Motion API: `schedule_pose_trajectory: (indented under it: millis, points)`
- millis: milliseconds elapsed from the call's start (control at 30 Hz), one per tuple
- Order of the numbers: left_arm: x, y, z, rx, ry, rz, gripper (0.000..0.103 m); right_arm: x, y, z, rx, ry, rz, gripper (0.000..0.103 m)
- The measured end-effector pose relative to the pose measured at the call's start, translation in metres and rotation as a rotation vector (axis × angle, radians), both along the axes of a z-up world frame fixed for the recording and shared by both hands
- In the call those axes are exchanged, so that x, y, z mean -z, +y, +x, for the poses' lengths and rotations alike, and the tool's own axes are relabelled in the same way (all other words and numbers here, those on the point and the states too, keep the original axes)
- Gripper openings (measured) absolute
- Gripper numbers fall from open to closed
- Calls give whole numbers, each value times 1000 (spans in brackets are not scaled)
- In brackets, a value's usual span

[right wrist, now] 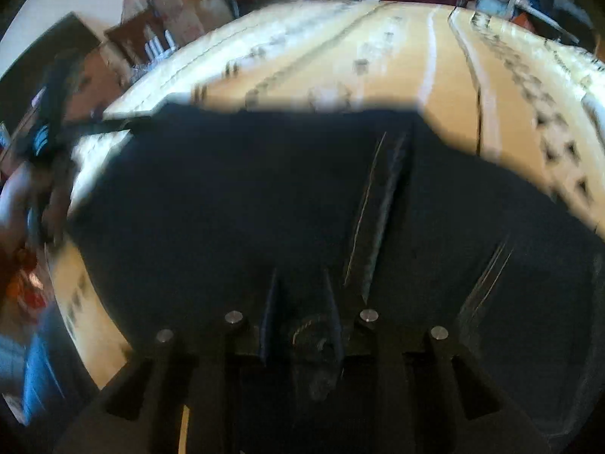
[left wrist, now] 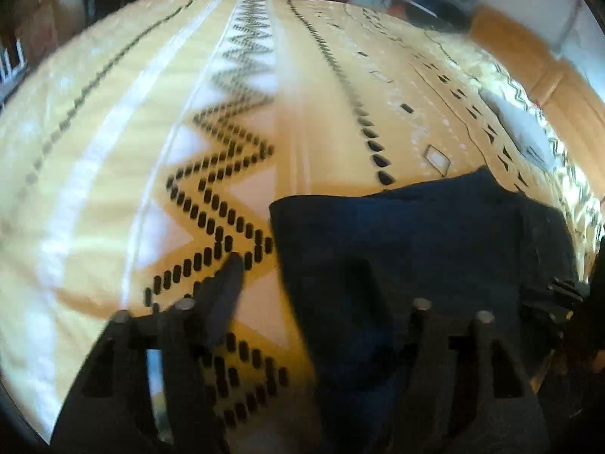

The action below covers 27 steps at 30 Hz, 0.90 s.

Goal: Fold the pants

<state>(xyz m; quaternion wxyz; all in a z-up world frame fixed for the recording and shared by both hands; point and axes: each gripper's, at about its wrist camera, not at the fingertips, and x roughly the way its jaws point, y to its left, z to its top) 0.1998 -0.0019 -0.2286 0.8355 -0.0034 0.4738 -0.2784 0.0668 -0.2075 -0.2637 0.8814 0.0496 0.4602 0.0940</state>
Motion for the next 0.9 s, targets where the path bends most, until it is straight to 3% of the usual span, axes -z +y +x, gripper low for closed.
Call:
schedule_pose_trajectory:
  millis: [67, 133, 233, 367, 567, 900]
  points:
    - [-7, 12, -6, -36, 0, -45, 69, -3, -2, -3, 5, -27, -7, 27]
    - [-18, 22, -19, -59, -57, -49, 68, -14, 2, -5, 32, -32, -42, 31]
    - [-30, 44, -48, -153, -195, 58, 68, -44, 26, -20, 53, -100, -172, 49]
    - [-26, 66, -85, -228, -246, 134, 69, -71, 41, -42, 149, -125, -245, 70]
    - [-9, 82, -89, -252, -208, 171, 75, -77, 46, -67, 303, -90, -281, 74]
    - [1, 87, -97, -262, -220, 156, 85, -101, 55, -92, 349, -108, -371, 74]
